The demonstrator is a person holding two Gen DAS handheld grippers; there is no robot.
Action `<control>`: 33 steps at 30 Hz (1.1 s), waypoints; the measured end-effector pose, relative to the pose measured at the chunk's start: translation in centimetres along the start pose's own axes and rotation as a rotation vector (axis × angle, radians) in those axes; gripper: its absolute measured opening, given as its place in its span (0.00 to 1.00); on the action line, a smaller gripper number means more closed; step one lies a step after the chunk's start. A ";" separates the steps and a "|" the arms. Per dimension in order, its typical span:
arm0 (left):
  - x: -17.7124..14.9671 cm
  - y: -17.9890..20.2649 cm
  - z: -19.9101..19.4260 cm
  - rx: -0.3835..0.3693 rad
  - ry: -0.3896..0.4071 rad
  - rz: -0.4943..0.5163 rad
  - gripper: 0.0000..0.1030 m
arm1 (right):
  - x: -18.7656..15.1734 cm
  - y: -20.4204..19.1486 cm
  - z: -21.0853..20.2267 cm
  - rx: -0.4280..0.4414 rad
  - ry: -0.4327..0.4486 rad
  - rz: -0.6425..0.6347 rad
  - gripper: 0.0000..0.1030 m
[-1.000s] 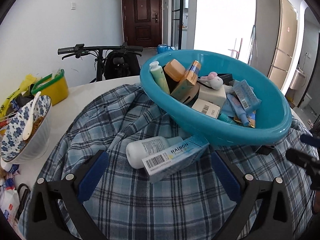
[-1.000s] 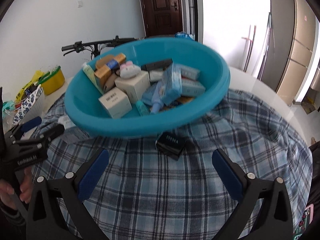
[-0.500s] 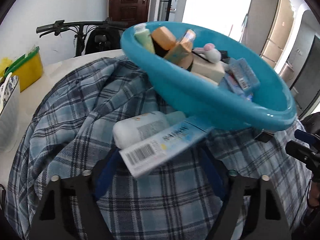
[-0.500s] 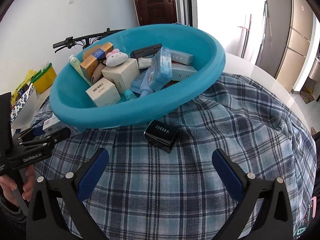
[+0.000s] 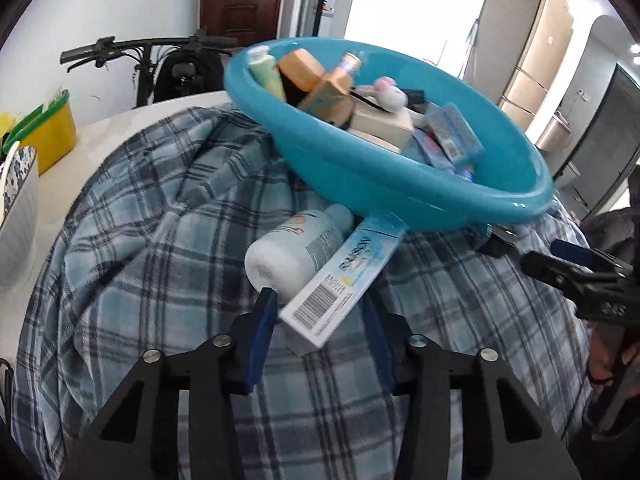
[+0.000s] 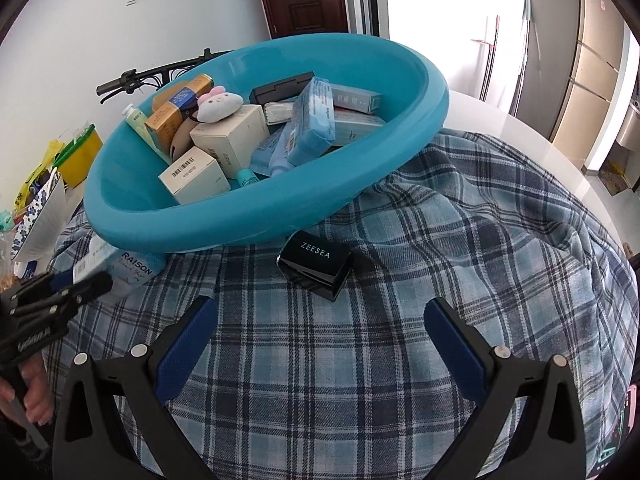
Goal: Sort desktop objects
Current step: 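Grasp the white RAISON box with the left tool while the right tool grasps the black ZEESEA box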
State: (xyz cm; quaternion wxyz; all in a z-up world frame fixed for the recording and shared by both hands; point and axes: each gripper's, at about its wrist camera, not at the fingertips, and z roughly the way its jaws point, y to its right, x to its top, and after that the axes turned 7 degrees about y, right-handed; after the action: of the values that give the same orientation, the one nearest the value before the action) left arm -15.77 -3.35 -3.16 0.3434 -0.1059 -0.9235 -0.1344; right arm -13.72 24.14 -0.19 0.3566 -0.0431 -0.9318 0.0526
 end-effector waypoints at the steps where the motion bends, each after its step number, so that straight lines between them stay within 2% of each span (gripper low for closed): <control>1: -0.1 0.2 -0.1 -0.022 -0.009 -0.004 0.44 | 0.0 0.0 0.0 0.003 -0.002 0.003 1.00; 3: -0.3 0.4 0.2 -0.057 -0.031 -0.016 0.44 | 0.0 0.0 0.0 0.007 -0.004 0.005 1.00; 6: -0.4 1.0 0.9 -0.051 -0.040 -0.018 0.44 | -0.1 0.0 0.1 0.008 -0.009 0.008 1.00; 10: -0.4 1.7 2.1 -0.079 -0.078 -0.038 0.44 | -0.1 0.2 0.0 0.013 -0.013 0.017 1.00; 13: -0.4 2.1 2.8 -0.056 -0.097 -0.043 0.43 | -0.1 0.7 0.0 0.006 -0.008 0.031 1.00; 14: -0.4 2.3 2.9 -0.040 -0.094 -0.036 0.33 | 0.0 0.8 0.0 0.004 -0.007 0.036 1.00; 15: -0.4 2.4 2.9 -0.025 -0.092 -0.032 0.28 | 0.0 1.0 0.0 0.005 -0.005 0.041 1.00; 17: -0.3 2.4 2.8 -0.009 -0.087 -0.034 0.23 | 0.1 1.1 0.1 0.017 -0.003 0.040 1.00; 19: -0.2 2.4 2.5 0.002 -0.078 -0.047 0.23 | 0.3 1.1 0.3 0.029 -0.004 0.030 1.00; 24: -0.1 3.5 1.7 0.109 -0.036 -0.016 0.23 | 0.9 0.8 1.5 0.021 -0.025 0.014 1.00; 27: -0.2 4.1 1.4 0.107 -0.018 -0.011 0.23 | 1.2 0.8 2.5 -0.004 -0.028 0.025 0.99; 29: -0.2 4.2 1.3 0.097 -0.001 -0.008 0.23 | 1.4 0.6 3.0 -0.011 -0.023 0.026 0.92; 31: -0.2 4.3 1.5 0.116 0.007 0.002 0.23 | 1.5 0.2 3.5 -0.016 -0.018 0.014 0.79; 33: -0.2 4.2 1.7 0.117 -0.002 -0.002 0.23 | 1.4 -0.1 4.1 -0.012 -0.027 -0.002 0.72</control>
State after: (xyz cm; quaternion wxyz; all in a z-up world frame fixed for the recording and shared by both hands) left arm -15.46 1.11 -3.80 0.3480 -0.0848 -0.9302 -0.0803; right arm -17.56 23.94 -2.27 0.3439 -0.0436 -0.9368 0.0472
